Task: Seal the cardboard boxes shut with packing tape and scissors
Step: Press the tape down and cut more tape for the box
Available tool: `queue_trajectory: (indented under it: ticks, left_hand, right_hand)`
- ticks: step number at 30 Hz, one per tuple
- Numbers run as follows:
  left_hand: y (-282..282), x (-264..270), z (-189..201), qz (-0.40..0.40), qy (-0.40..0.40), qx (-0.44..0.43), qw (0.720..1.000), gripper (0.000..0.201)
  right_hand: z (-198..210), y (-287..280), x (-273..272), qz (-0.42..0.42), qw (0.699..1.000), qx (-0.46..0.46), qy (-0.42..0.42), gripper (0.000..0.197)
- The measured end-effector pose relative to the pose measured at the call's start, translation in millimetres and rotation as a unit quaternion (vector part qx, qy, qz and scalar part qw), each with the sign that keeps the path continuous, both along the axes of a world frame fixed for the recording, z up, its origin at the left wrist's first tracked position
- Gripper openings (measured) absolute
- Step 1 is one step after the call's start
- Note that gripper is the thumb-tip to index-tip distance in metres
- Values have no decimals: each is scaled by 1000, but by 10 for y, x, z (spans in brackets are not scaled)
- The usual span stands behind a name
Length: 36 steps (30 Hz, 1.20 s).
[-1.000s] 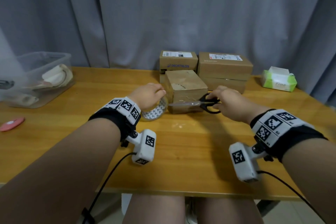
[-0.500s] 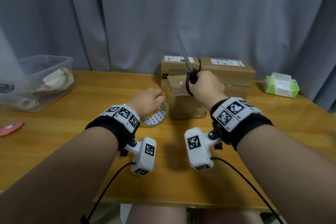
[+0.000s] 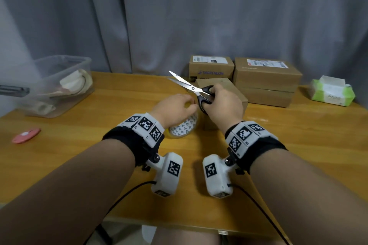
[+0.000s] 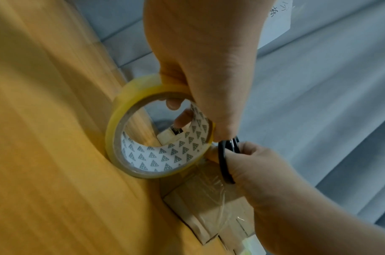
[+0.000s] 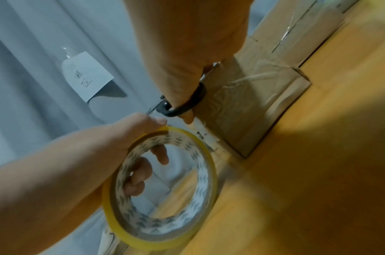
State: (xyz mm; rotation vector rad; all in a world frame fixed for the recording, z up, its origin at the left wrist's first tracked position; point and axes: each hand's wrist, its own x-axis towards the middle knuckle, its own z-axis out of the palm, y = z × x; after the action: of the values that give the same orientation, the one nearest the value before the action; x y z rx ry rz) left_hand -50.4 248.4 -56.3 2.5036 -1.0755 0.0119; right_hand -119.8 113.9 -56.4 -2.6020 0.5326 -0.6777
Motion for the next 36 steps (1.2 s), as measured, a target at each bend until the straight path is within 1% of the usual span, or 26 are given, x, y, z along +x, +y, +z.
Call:
queue_trajectory:
  ticks: [3,5,7,11,15,18,22,25,29,32,34,36]
  left_hand:
    - [-6,-9,37,-21,-11,30,999,40]
    - [12,-24,65,-21,-15,41,999,41]
    - [53,-49,104,-17,0,42,999,40]
    - [113,-93,187,-24,20,112,993,36]
    - [75,-140,219,-25,22,136,990,36]
    - [41,-131,228,-3,53,101,993,33]
    - [-37,-68,227,45,91,35,994,33]
    - [-133,-70,218,69,97,22,993,37]
    - [-177,-39,181,73,107,10,992,28]
    - [-175,-36,163,79,138,-11,987,23]
    - [-182,-39,180,91,161,-32,982,27]
    - [-207,-18,221,90,169,-35,981,34]
  right_hand:
    - [-23,-73,-17,14,1000,15,-14,34]
    - [-24,-118,-48,19,999,23,-17,35]
    - [-27,-153,-76,25,999,28,-16,37]
    - [-7,-188,-89,34,999,34,-16,38]
    - [-17,-195,-96,38,998,46,-23,38]
    - [-85,-191,-86,40,998,37,-36,35]
    - [-130,-189,-70,45,998,-46,-28,35]
    - [-129,-190,-65,38,997,-66,-27,34]
    - [-168,-199,-29,41,997,-49,-48,31]
    - [-106,-236,-21,39,995,31,-87,34]
    - [-61,-291,-15,33,992,69,-98,33]
    - [-47,-334,-24,38,992,82,-93,30]
